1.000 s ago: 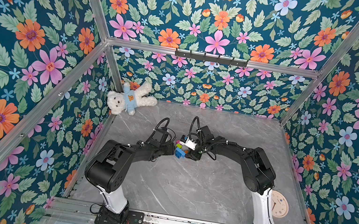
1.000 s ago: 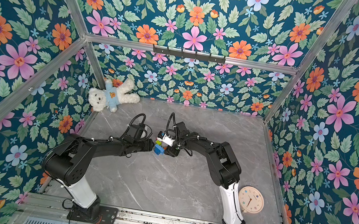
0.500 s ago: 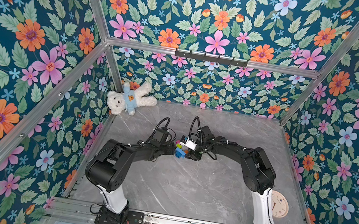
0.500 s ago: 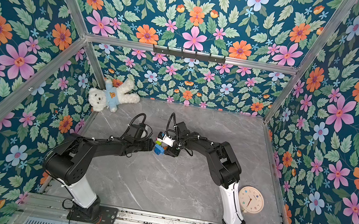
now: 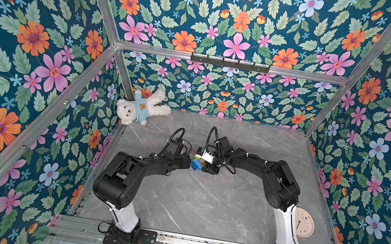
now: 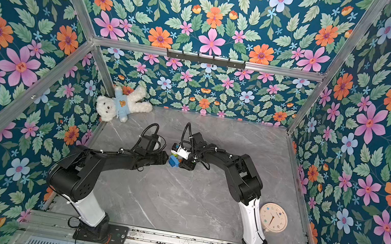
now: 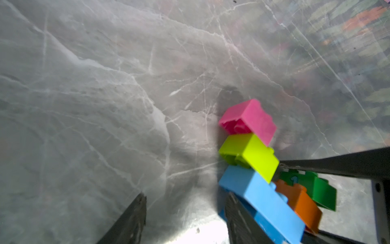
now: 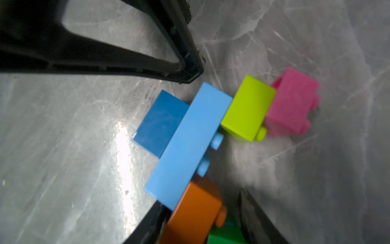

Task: Assemble the letter v with lego
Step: Assemble the lego brick with the lego brick.

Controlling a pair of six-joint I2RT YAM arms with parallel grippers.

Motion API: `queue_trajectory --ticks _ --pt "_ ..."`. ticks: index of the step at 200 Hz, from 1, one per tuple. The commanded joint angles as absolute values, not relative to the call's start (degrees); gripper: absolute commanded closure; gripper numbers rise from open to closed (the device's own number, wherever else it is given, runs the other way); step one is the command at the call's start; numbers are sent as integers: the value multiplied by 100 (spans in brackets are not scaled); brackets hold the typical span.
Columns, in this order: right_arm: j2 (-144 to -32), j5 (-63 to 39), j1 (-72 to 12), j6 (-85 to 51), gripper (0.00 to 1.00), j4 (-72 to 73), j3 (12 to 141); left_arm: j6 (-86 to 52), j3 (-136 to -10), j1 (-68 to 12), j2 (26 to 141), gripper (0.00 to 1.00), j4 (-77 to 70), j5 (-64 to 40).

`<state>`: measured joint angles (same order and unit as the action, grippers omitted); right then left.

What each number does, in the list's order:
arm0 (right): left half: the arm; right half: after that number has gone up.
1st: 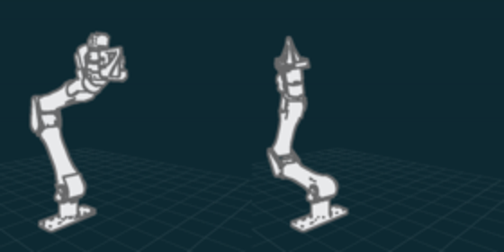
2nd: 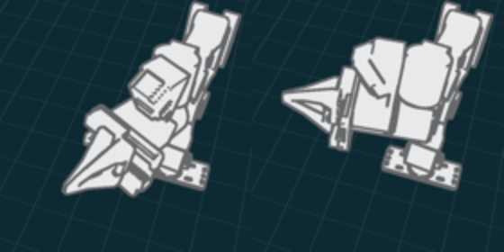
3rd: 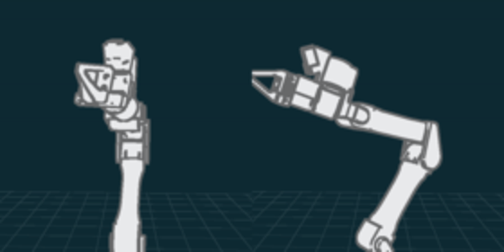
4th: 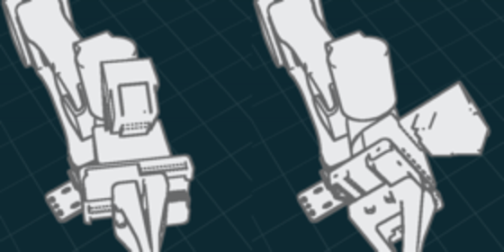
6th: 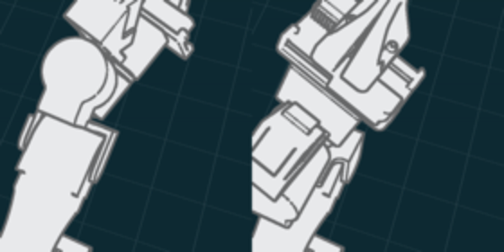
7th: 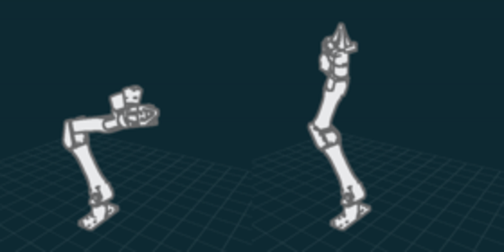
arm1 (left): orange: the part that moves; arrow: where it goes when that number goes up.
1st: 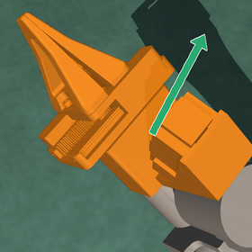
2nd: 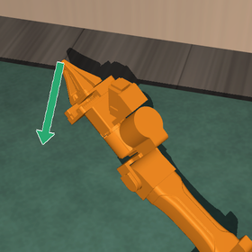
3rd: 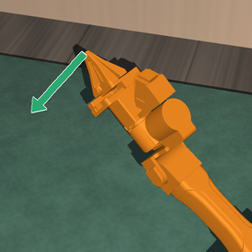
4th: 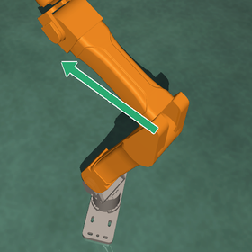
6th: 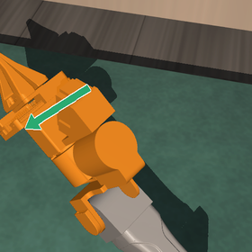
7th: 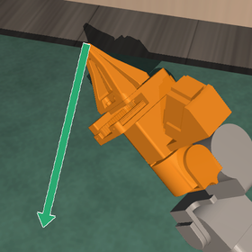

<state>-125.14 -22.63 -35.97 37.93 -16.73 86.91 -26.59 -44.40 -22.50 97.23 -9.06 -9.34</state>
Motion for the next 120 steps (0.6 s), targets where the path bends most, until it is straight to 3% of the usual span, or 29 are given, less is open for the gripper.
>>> queue_trajectory --ticks 1,120 --pt "-12611 -2145 -3606 3762 48 -2051 8675 -2653 -4403 -2250 9767 38 -387 -1081" --pt "-12406 -1889 -3608 3311 37 -2058 8600 -2654 -4403 -2250 9777 38 -395 -1099"
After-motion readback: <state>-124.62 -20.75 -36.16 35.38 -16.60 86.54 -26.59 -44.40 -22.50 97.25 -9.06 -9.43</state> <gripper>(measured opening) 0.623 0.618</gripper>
